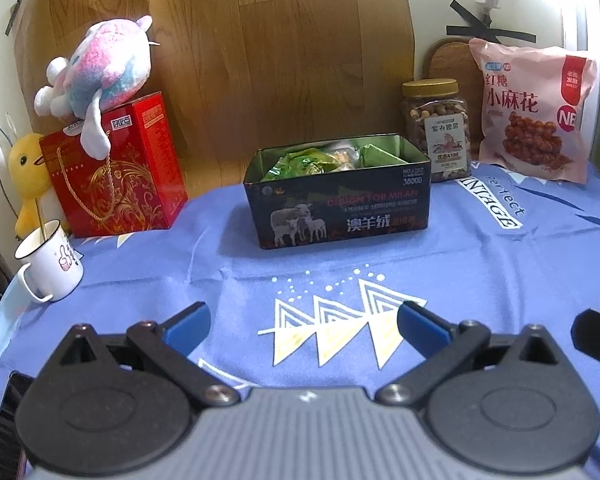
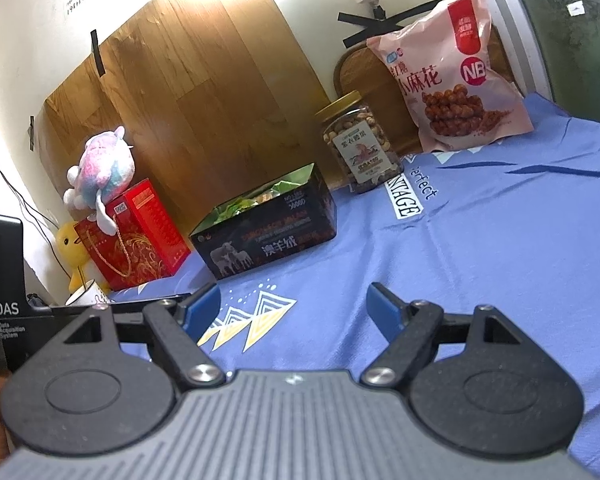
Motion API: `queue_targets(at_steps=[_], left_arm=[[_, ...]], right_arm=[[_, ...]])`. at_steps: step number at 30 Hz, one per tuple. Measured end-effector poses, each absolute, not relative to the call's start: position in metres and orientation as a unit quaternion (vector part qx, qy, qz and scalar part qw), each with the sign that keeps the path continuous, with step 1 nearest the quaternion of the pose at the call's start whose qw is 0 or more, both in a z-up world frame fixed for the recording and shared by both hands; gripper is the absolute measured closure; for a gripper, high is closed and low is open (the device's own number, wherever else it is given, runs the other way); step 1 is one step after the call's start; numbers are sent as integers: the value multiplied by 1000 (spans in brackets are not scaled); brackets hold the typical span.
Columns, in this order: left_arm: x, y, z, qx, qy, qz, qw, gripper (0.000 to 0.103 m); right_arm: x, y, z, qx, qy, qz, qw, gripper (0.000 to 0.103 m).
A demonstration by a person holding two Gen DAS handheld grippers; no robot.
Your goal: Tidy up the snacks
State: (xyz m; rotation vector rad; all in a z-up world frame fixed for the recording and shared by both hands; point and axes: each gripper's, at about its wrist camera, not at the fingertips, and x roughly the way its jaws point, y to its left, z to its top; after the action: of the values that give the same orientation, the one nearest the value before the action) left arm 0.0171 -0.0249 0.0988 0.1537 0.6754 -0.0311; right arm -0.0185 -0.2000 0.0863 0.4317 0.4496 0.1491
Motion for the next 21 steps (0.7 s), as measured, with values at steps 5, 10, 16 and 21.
queue_targets(at_steps=[5,10,16,21], left_arm=[[21,-19,96,75,331,-11,940,0],[28,-18,93,79,334,-3,939,0],[34,-17,89,83,338,6,938,0],[38,-10,88,75,342,15,937,0]], right_arm=[[-11,-194,83,207,229,82,948,21],[-5,-191,81,207,231,87,947,21],[3,-187,79,209,233,94,945,21],[10,-179,80,202,235,106,945,21]])
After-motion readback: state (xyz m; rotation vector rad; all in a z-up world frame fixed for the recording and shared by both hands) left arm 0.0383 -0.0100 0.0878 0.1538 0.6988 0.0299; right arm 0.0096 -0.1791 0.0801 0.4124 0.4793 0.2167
